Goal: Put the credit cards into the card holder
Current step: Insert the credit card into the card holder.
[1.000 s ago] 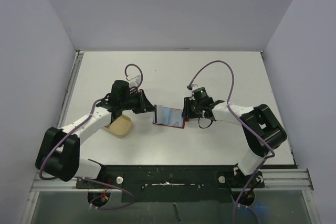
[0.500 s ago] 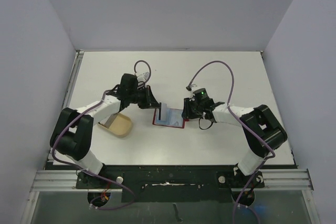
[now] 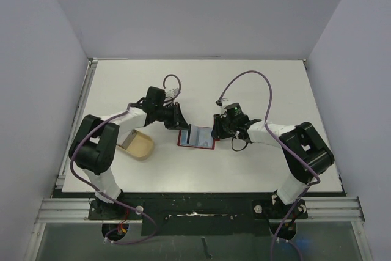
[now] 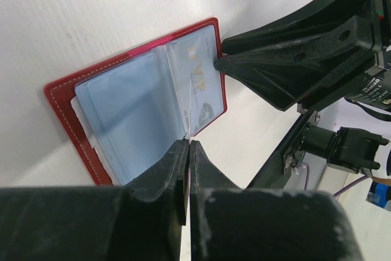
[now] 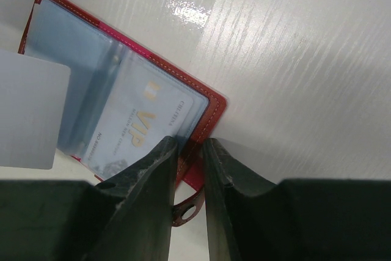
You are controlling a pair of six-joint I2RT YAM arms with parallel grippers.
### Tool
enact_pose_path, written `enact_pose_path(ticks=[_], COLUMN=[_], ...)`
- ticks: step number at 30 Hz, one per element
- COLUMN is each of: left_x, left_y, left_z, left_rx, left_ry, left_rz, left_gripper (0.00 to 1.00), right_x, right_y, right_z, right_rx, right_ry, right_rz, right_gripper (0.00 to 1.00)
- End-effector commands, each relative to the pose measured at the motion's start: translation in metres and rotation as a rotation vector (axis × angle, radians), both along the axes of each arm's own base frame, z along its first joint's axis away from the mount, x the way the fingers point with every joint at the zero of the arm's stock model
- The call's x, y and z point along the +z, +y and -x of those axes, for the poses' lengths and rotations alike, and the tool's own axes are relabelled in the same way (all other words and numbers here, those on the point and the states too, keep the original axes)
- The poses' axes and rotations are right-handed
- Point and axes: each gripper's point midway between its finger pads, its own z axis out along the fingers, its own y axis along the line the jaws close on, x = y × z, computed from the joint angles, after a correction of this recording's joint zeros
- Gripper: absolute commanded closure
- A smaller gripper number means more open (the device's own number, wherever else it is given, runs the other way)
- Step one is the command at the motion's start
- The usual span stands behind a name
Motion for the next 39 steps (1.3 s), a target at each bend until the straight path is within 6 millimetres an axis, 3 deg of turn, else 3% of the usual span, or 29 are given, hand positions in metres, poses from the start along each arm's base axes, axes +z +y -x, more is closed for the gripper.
enact_pose_path(ticks=[1, 22, 39], left_x=[0.018, -0.025, -0.046], left_y=[-0.018, -0.017, -0.012], left_z=[-0.008, -0.013, -0.022], left_rx=[-0.065, -0.04, 0.04], left_ry=[-0.046, 0.022, 0.051], left_rz=[0.075, 0.023, -0.056], left_gripper=[1.0, 1.0, 1.0], right_x=[0.003, 0.001, -0.002], right_y=[0.003, -0.001, 0.0], right_z=[-0.004, -0.002, -0.001], right_rx=[0.016, 0.0, -0.012], right_ry=[-0.038, -0.035, -0.023], right_rz=[-0.006, 0.003, -0.005], right_gripper=[0.76, 0.76, 0.75])
